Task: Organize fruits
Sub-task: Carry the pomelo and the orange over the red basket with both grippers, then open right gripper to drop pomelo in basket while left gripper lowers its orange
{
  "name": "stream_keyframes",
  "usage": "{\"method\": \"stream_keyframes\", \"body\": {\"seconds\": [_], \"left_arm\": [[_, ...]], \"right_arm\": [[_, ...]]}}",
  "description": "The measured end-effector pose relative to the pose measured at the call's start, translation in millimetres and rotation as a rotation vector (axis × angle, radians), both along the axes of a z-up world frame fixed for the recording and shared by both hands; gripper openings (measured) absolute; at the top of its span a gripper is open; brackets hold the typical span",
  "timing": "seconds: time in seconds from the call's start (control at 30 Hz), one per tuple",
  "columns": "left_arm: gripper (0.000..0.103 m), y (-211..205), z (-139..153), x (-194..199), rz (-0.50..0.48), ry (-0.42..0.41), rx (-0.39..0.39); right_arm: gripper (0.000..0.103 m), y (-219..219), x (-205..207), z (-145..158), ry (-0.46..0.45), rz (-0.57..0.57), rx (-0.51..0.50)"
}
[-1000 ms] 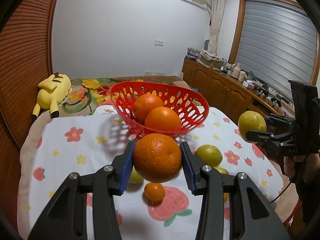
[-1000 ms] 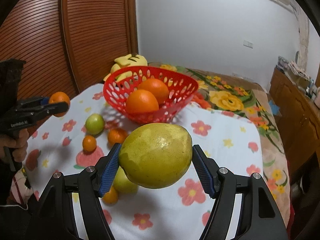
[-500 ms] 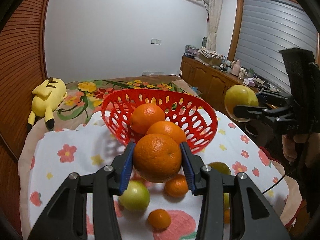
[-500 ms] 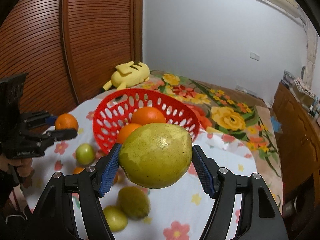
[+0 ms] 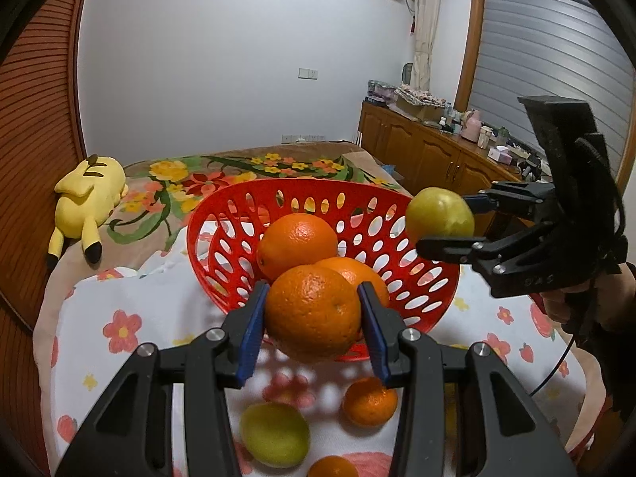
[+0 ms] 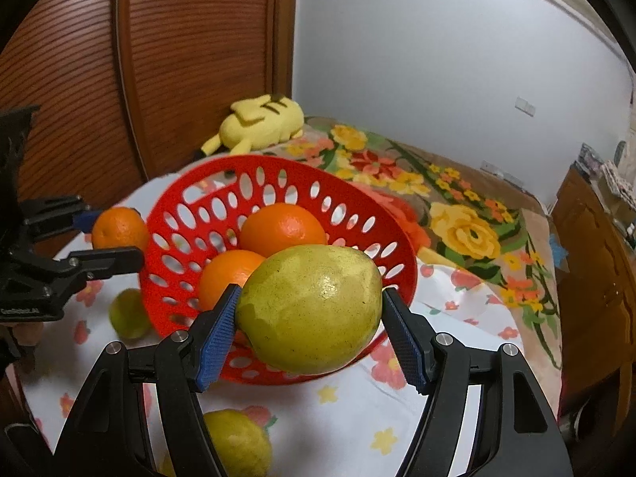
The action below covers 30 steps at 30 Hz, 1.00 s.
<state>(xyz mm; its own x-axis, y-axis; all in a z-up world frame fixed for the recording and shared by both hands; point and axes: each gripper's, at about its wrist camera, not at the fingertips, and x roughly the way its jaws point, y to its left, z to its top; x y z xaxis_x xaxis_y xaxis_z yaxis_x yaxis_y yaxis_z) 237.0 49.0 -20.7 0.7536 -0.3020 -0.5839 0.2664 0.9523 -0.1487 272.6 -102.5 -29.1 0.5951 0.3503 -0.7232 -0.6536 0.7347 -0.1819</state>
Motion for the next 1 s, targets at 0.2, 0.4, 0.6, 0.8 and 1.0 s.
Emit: {"method": "stream_keyframes", "body": {"seconds": [0.2, 0.4, 0.6, 0.8, 1.0], "left_arm": [[0.043, -0.9, -1.9, 8.0, -0.003, 0.011, 0.008], [0.043, -4.5, -4.1, 15.6, -0.007, 0.020, 0.016], [0.043, -7.2, -7.6, 21.5, -0.007, 0.031, 0.020], [0.043, -7.1, -8.0, 22.2, -0.007, 0.034, 0.022], [0.043, -6.5, -8.7, 23.7, -0.007, 0.035, 0.023]], "right_arm": [[0.072, 7.2, 10.1, -9.4, 0.008, 0.020, -0.057], [0.072, 11.2, 17.4, -19.9, 0.025, 0.033, -0.089], [0.072, 13.7, 22.6, -27.2, 0.042, 0.043, -0.102], [0.072, 15.7, 24.7, -32.3, 0.056, 0.046, -0.108], [0.073, 17.7, 22.5, -30.6, 0.025, 0.046, -0.105]]}}
